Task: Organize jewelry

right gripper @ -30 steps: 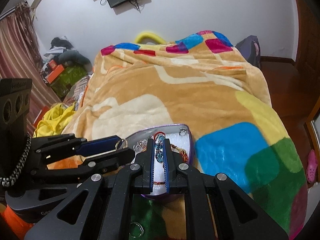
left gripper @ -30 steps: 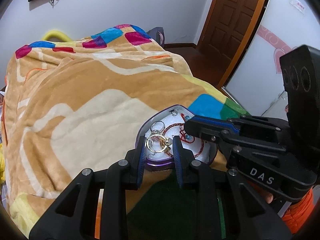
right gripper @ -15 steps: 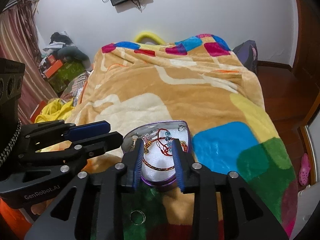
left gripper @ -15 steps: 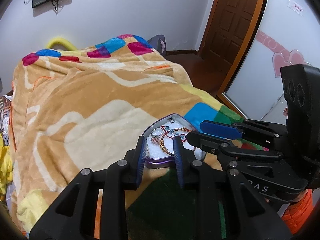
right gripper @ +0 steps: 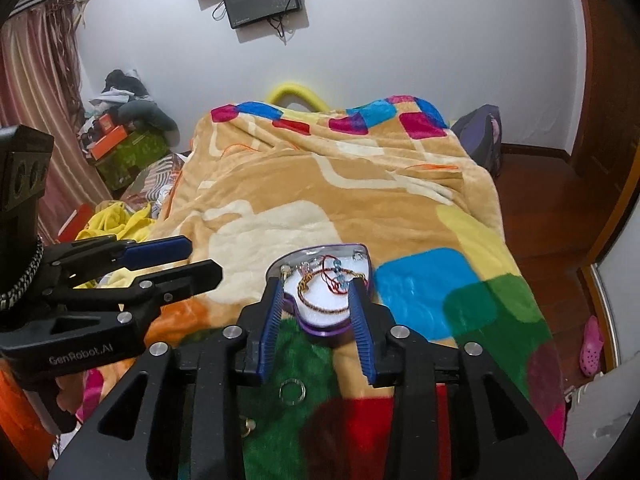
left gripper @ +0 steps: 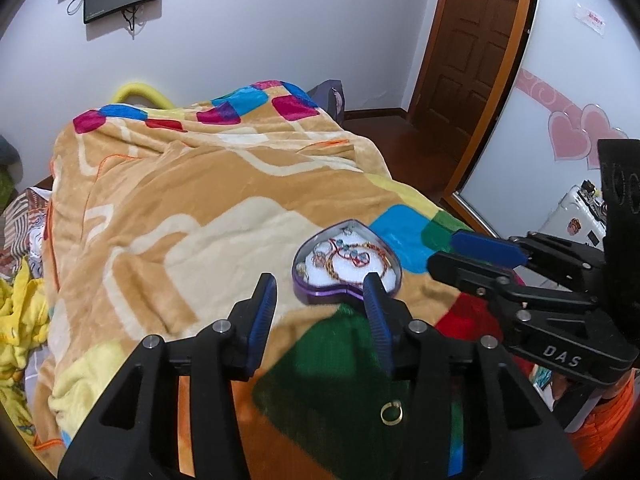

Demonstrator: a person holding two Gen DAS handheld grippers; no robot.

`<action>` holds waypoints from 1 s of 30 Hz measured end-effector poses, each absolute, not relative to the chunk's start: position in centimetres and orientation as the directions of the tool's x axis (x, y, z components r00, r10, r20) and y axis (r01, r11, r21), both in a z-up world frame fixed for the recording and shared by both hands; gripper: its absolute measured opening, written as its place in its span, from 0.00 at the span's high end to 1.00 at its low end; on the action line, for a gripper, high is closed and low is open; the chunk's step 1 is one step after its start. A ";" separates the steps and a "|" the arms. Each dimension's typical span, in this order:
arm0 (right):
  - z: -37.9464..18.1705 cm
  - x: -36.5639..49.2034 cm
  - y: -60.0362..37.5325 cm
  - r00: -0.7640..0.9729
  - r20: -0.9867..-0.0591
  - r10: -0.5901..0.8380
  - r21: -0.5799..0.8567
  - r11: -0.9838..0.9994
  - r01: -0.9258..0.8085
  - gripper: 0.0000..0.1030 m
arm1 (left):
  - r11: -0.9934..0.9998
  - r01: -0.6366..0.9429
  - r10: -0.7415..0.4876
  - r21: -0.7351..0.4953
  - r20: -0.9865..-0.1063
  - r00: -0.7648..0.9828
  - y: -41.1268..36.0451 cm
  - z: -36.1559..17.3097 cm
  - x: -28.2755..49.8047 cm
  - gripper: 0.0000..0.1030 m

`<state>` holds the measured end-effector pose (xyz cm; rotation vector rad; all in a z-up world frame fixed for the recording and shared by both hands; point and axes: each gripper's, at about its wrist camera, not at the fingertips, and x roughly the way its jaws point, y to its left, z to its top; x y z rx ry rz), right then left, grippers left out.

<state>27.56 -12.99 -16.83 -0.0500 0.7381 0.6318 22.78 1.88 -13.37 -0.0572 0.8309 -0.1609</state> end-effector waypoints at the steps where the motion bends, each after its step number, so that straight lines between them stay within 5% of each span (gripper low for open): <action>1: -16.8 27.3 -13.1 0.570 -0.640 0.516 0.170 0.818 -0.549 0.62 | 0.987 0.120 -0.163 -0.111 -0.731 0.662 1.8 -13.4 22.5 0.56; 6: -16.7 25.6 -13.9 0.594 -0.638 0.490 0.150 0.836 -0.528 0.57 | 0.991 0.111 -0.129 -0.074 -0.746 0.654 1.2 -14.1 20.5 0.45; 14: -17.8 23.7 -15.3 0.637 -0.650 0.415 0.089 0.874 -0.478 0.49 | 0.987 0.138 -0.144 -0.078 -0.811 0.568 -0.6 -17.9 18.8 0.45; 30: -19.7 22.9 -17.2 0.638 -0.670 0.379 0.133 0.907 -0.399 0.49 | 0.971 0.188 -0.224 -0.151 -0.851 0.475 -2.8 -21.8 17.3 0.45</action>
